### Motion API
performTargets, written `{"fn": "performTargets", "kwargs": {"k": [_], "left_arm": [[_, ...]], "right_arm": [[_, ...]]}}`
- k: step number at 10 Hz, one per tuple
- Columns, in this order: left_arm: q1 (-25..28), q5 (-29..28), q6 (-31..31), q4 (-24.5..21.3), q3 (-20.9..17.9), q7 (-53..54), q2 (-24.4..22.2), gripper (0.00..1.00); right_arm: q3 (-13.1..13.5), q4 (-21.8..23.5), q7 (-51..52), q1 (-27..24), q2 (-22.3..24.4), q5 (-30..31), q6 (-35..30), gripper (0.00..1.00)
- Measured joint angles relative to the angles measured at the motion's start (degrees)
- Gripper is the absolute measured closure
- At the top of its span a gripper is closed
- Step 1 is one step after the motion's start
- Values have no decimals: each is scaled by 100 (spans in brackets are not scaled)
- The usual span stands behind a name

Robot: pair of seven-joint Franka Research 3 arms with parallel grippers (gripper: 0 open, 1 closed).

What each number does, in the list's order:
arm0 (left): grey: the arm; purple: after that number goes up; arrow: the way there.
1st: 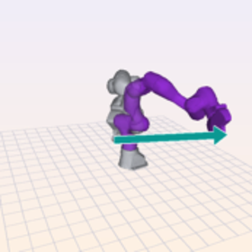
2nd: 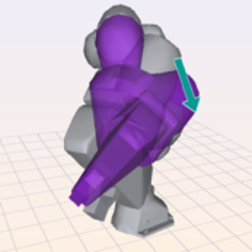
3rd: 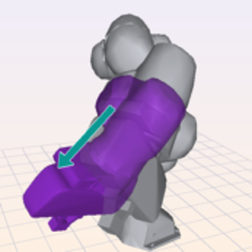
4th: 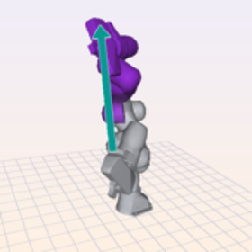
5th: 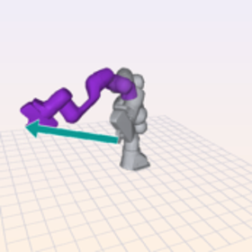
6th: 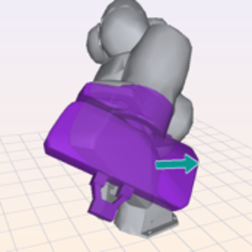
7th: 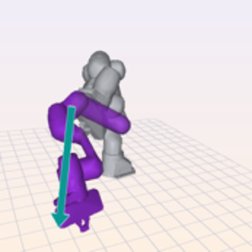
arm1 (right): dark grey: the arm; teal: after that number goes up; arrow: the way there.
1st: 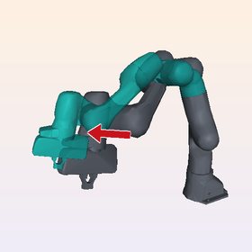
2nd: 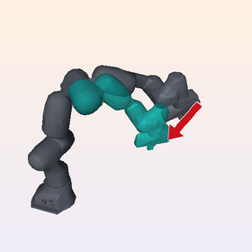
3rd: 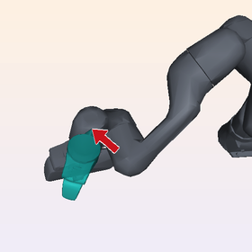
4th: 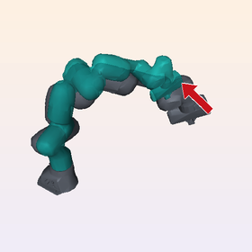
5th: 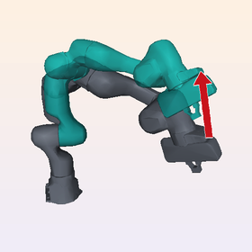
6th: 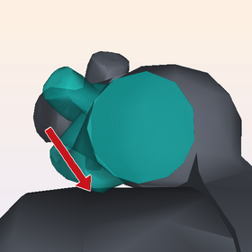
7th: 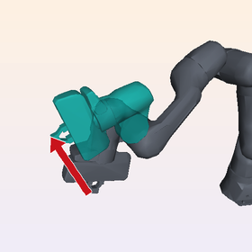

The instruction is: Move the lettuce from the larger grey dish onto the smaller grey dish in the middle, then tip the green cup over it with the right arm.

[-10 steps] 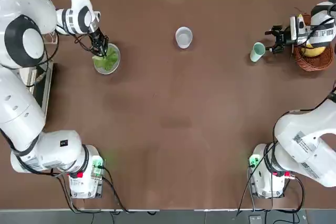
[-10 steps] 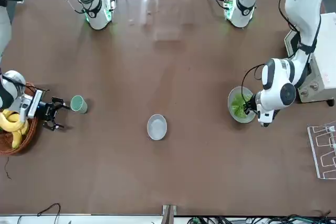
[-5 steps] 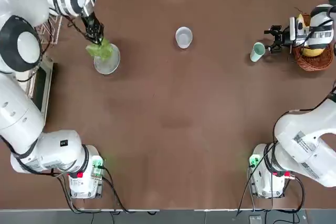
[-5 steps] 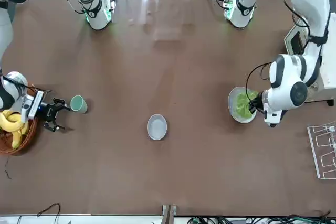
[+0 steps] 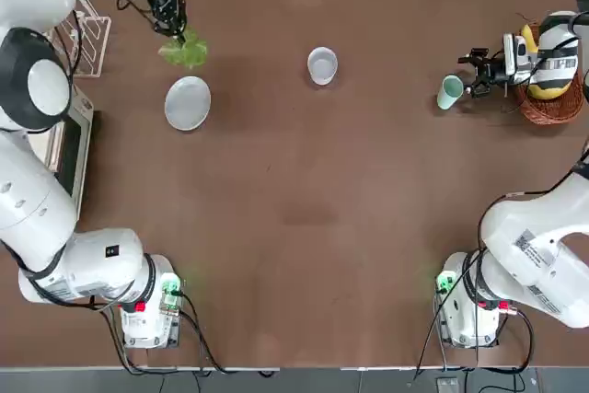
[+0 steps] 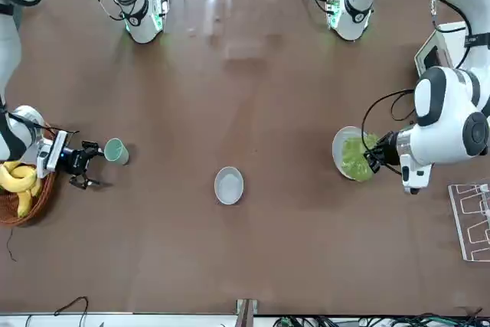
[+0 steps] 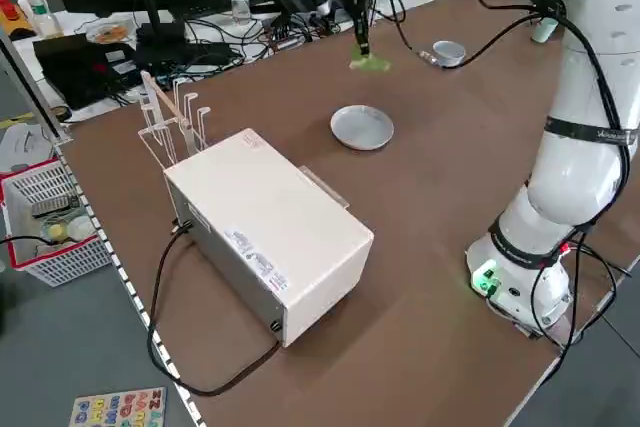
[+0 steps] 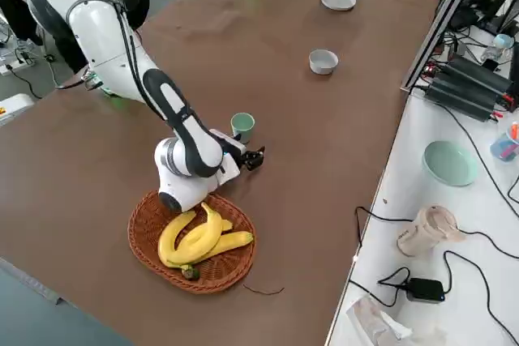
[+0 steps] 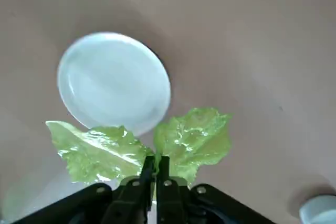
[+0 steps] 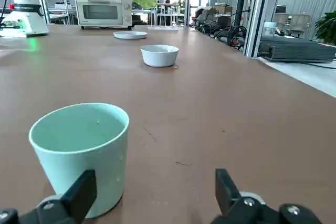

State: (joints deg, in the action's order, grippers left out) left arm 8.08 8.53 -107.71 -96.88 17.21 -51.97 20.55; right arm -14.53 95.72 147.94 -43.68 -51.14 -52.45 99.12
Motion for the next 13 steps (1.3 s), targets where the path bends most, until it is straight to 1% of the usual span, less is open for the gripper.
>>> {"fn": "performTargets", "kwargs": {"k": [1,2,5,7,10,12,13], "left_arm": [[-84,8,-2,136,224,-437,31,95],[-312,11,-5,335,340,-967,121,95],[-1242,11,-75,868,362,-2216,638,95],[-1663,11,-425,1034,361,-2785,904,95],[-2175,11,-910,1102,359,-3493,1008,95],[-2707,11,-1525,1150,329,-3947,1159,95],[-2969,11,-1828,1308,280,-4071,1386,95]], "right_arm": [[15,4,4,0,-4,26,-2,0],[31,5,5,-1,-4,96,-6,0],[40,20,7,16,-7,490,-232,0],[38,110,7,81,-10,572,-350,0],[39,209,7,169,-13,584,-342,0],[38,235,7,293,-14,584,-321,0],[37,250,7,359,-21,584,-301,2]]}}
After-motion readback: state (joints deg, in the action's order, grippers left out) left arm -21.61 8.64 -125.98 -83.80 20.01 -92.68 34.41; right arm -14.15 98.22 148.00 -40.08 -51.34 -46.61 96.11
